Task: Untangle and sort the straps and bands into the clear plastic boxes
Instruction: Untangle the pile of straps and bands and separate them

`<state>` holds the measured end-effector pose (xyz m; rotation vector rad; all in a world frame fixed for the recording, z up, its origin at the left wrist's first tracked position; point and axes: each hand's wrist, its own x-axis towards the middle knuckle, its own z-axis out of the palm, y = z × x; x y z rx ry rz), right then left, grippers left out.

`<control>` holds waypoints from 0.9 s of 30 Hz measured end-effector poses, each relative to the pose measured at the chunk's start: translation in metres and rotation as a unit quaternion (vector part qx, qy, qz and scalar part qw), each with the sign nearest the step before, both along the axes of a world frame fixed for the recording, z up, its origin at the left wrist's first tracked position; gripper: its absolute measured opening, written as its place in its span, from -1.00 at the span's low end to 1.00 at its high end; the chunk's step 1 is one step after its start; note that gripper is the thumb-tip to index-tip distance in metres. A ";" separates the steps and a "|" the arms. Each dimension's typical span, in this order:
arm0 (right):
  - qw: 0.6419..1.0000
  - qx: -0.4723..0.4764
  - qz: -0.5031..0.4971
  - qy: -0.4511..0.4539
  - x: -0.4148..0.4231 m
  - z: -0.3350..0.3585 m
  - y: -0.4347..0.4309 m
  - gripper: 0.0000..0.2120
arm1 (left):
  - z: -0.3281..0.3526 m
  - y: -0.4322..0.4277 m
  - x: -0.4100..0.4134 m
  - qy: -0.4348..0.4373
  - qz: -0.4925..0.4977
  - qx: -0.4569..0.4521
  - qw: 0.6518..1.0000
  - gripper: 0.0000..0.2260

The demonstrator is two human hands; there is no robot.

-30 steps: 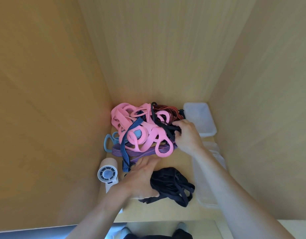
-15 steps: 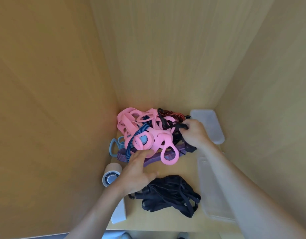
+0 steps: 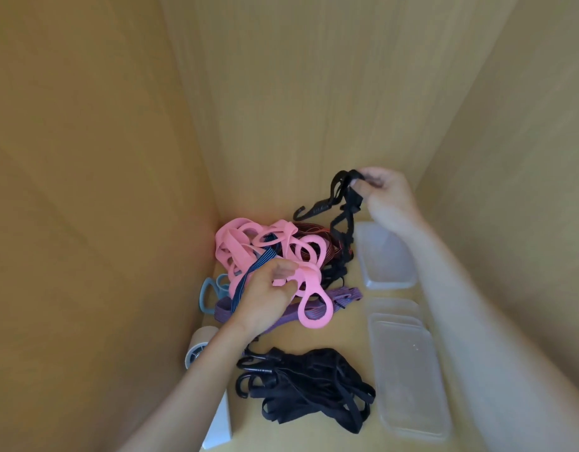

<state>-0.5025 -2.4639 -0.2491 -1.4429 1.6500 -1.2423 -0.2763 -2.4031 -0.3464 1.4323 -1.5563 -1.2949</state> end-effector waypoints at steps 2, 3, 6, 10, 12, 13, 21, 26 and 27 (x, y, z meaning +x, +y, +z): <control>1.000 -0.017 -0.004 -0.008 0.002 0.009 -0.001 -0.82 | 0.004 -0.005 -0.003 0.008 -0.001 -0.001 1.000 -0.78; 1.000 -0.023 -0.006 -0.008 0.002 0.013 -0.001 -0.82 | 0.006 -0.008 -0.004 0.011 -0.003 0.002 1.000 -0.78; 0.999 -0.050 -0.015 -0.007 0.002 0.022 -0.004 -0.82 | 0.008 -0.013 -0.007 0.009 -0.012 0.011 1.000 -0.78; 0.996 -0.085 -0.040 -0.008 -0.002 0.033 -0.006 -0.81 | 0.007 -0.015 -0.011 0.004 -0.016 0.019 1.000 -0.78; 0.994 -0.100 -0.048 -0.017 -0.002 0.040 -0.005 -0.80 | 0.008 -0.016 -0.013 0.002 -0.019 0.019 1.000 -0.78; 0.992 -0.110 -0.049 -0.022 -0.001 0.044 -0.004 -0.79 | 0.008 -0.016 -0.013 0.004 -0.021 0.020 1.000 -0.78; 0.982 -0.179 -0.054 -0.034 0.010 0.079 0.004 -0.76 | 0.012 -0.025 -0.025 0.042 -0.015 0.031 0.999 -0.74; 0.978 -0.205 -0.032 -0.031 0.016 0.109 0.008 -0.76 | 0.015 -0.036 -0.037 0.050 -0.038 0.018 0.998 -0.56; 0.979 -0.203 -0.026 -0.026 0.017 0.113 0.008 -0.78 | 0.017 -0.038 -0.041 0.038 -0.053 0.007 0.998 -0.51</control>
